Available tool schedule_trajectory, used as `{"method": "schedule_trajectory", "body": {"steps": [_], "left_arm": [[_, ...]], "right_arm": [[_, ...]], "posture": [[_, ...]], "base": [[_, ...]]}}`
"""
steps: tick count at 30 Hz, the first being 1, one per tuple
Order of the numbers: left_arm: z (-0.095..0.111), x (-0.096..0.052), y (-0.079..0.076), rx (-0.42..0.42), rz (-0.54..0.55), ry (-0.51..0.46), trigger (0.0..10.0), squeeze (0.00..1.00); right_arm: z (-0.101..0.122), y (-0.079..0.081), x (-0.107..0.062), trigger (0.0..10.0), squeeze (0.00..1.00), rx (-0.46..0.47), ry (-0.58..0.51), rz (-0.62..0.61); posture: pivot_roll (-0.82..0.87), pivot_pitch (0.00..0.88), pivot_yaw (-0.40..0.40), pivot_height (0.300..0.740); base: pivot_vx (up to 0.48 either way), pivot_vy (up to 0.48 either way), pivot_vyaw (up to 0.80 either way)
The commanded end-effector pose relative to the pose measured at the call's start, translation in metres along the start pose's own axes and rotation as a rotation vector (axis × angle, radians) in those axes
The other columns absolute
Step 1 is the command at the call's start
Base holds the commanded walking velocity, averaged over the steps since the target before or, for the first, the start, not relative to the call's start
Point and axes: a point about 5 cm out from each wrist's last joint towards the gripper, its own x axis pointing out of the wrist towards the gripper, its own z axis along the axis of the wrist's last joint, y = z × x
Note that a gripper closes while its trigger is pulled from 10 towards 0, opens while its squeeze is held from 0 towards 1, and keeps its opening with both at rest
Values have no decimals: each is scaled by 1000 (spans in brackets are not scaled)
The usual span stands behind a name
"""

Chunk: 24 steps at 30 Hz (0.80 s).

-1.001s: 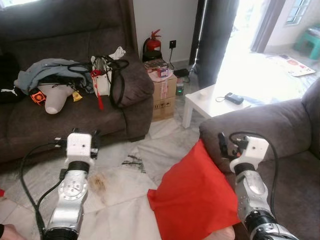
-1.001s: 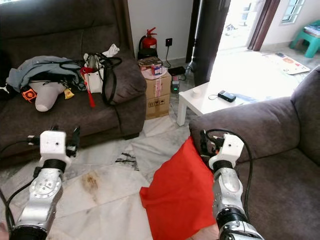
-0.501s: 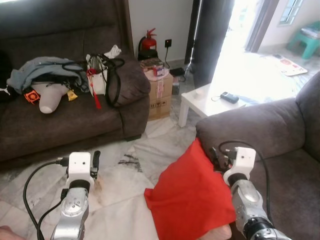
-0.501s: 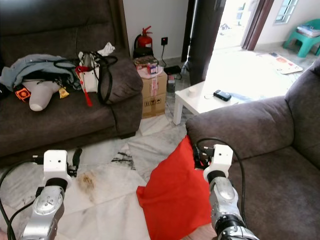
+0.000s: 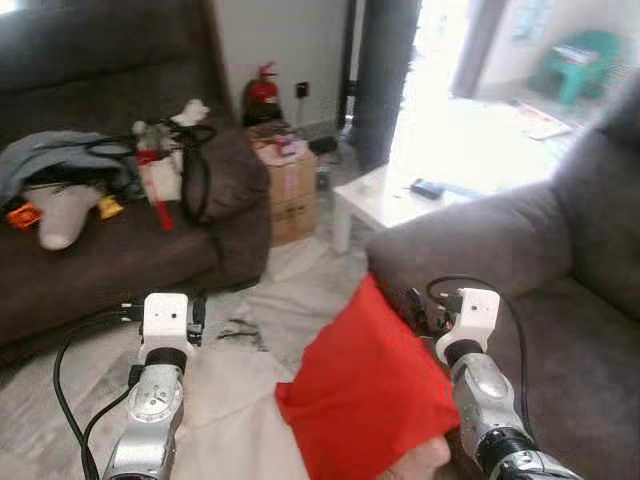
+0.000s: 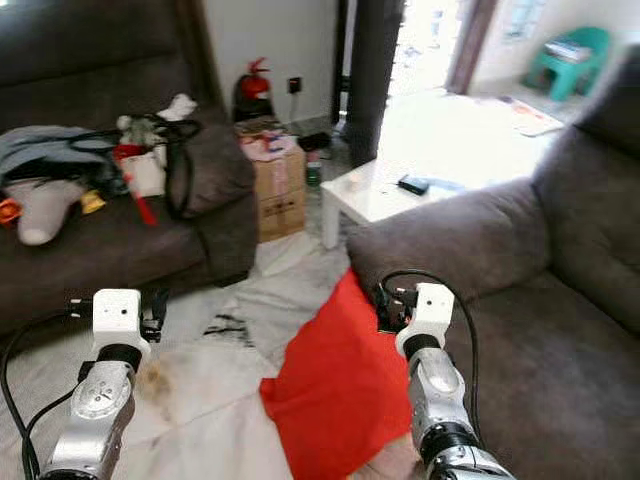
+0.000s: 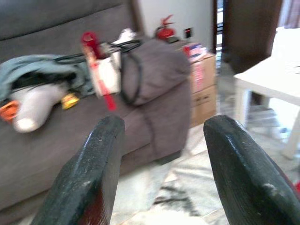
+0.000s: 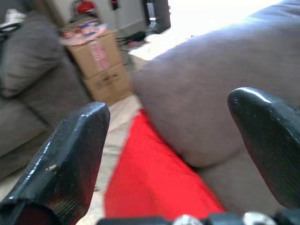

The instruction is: Move the pillow to the sofa from floor

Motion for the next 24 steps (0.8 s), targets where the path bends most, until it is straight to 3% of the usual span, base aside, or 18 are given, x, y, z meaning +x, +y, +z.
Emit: {"method": "schedule_trajectory", "body": {"steps": [1,4,16,20,24], "left_arm": [[7,3,0,-5,-4,-23,10000,0],[8,3,0,-2,-2,-25,10000,0],[12,3,-2,-6,-6,-35,10000,0],[13,4,-2,-6,-8,-36,10000,0],[14,5,-3,-5,-10,-38,10000,0]], "right_arm": [[4,1,2,10000,0,1,-13,5],[4,2,2,10000,0,2,-13,9],[6,6,5,10000,0,11,-14,10],[7,6,6,10000,0,23,-19,14],[8,7,6,10000,0,20,-30,14]], "posture": [[76,8,-5,740],[78,11,-5,740],[78,23,-5,740],[78,16,-4,740],[81,11,-4,740]], "base": [[0,0,-788],[0,0,-744],[0,0,0],[282,0,-758],[293,0,0]]}}
